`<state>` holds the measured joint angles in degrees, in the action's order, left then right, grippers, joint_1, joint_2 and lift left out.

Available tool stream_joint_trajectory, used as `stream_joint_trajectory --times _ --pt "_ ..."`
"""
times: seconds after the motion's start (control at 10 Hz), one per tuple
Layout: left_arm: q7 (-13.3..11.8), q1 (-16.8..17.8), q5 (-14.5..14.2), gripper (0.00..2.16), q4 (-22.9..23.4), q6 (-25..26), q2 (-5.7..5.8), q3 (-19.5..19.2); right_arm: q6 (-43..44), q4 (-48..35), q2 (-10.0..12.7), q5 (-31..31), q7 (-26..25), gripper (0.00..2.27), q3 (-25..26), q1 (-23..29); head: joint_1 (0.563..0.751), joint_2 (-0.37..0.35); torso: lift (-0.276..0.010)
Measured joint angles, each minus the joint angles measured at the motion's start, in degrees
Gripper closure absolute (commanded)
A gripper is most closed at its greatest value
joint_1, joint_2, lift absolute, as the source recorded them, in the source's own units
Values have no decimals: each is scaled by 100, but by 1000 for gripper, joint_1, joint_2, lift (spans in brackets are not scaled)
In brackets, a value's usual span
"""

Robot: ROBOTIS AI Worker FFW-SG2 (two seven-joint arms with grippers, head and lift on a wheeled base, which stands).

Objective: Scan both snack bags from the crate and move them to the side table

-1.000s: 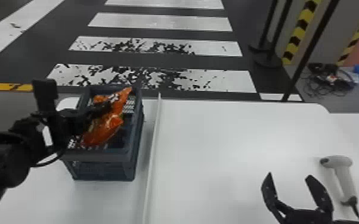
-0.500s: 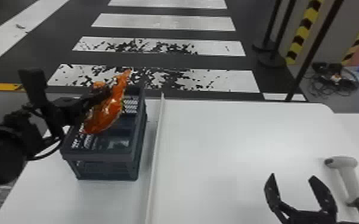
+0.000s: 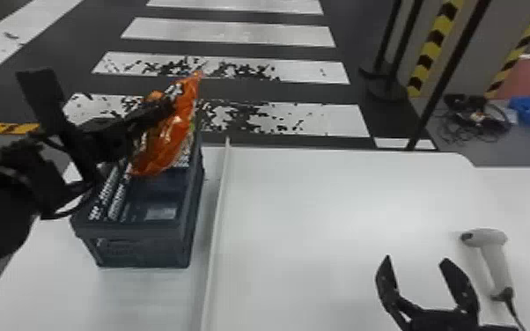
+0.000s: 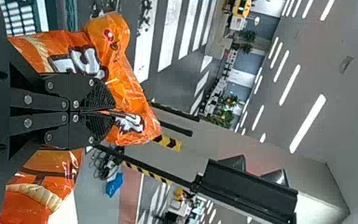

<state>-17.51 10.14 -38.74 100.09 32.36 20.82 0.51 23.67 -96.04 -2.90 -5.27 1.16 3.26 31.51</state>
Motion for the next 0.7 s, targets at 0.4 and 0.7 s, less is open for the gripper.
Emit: stream_joint_trajectory --times 0.4,0.7 --pt "148 46 -37 2142 394 454 -685 405 -22 -192 9 0 -11 80 89 78 695 -190 -99" --pt "319 61 259 2142 434 574 -1204 1076 -7 -405 29 0 -20 80 180 180 695 -288 -99"
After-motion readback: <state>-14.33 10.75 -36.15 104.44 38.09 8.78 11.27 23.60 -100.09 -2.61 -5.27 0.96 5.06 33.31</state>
